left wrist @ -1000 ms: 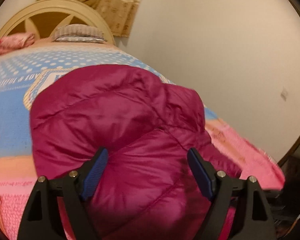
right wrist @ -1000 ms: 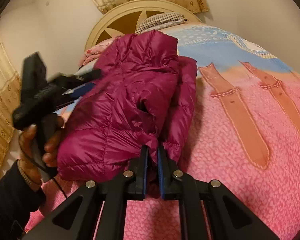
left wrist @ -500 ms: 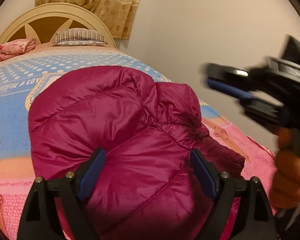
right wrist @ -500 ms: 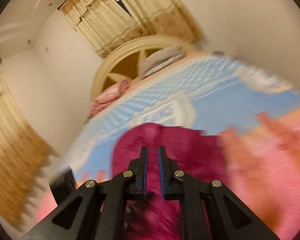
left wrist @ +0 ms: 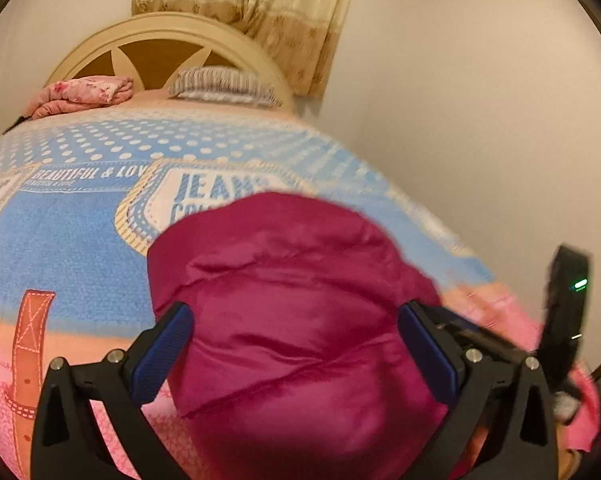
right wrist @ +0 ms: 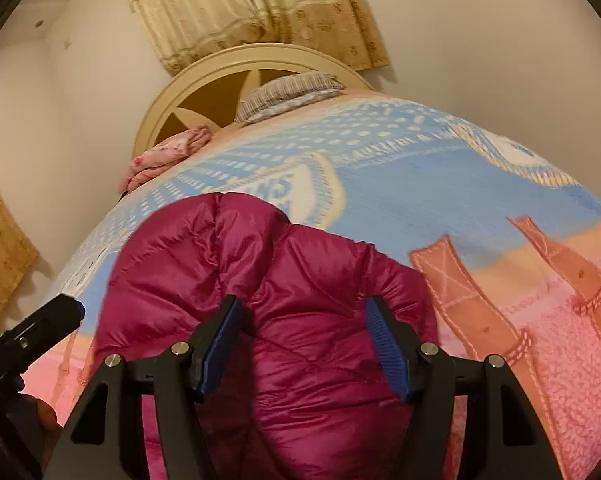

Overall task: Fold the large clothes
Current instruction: 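Hold the folded magenta jacket bundle down with both tools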

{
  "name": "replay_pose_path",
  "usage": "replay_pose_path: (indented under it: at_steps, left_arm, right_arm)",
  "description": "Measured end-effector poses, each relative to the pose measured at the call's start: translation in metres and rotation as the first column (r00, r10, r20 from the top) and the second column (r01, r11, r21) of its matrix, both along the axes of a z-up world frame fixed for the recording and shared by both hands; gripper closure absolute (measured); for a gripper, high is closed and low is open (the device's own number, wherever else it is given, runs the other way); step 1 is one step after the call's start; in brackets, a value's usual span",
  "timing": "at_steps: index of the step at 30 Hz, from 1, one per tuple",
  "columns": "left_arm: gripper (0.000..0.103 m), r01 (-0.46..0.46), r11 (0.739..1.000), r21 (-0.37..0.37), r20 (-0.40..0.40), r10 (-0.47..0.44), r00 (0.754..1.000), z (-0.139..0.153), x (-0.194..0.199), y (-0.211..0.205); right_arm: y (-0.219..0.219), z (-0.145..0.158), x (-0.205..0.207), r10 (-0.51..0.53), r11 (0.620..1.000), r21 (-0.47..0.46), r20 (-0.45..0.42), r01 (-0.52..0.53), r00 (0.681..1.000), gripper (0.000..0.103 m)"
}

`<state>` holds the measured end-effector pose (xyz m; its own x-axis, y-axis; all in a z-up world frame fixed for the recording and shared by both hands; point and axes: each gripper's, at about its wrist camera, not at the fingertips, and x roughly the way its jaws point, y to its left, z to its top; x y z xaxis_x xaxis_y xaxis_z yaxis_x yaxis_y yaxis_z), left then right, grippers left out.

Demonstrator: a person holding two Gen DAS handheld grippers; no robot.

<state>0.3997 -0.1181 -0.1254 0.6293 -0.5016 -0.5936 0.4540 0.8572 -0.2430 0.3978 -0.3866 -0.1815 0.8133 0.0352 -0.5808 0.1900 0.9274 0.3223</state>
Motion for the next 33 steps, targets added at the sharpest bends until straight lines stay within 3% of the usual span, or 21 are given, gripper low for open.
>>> replay_pose_path:
  at_steps: [3, 8, 17, 33]
  left_arm:
    - [0.000, -0.008, 0.998, 0.066, -0.048, 0.011, 0.999, -0.017, 0.010, -0.013]
    - [0.000, -0.004, 0.993, 0.119, -0.054, 0.010, 0.999, -0.037, 0.012, -0.018]
    - [0.000, -0.015, 0.985, 0.172, -0.088, 0.030, 0.996, -0.049, 0.013, -0.027]
    - [0.000, -0.009, 0.980, 0.197, -0.119, 0.033, 0.992, -0.055, 0.016, -0.033]
  right_arm:
    - [-0.014, -0.015, 0.002, -0.024, 0.999, 0.041, -0.025, 0.025, 0.999, 0.038]
    - [-0.027, -0.032, 0.008, -0.016, 0.994, 0.111, -0.046, 0.021, 0.999, 0.038]
    - [-0.025, -0.043, 0.023, -0.016, 0.993, 0.113, -0.096, 0.026, 0.995, 0.038]
    - [-0.026, -0.047, 0.028, -0.027, 0.993, 0.109, -0.130, 0.041, 0.991, 0.038]
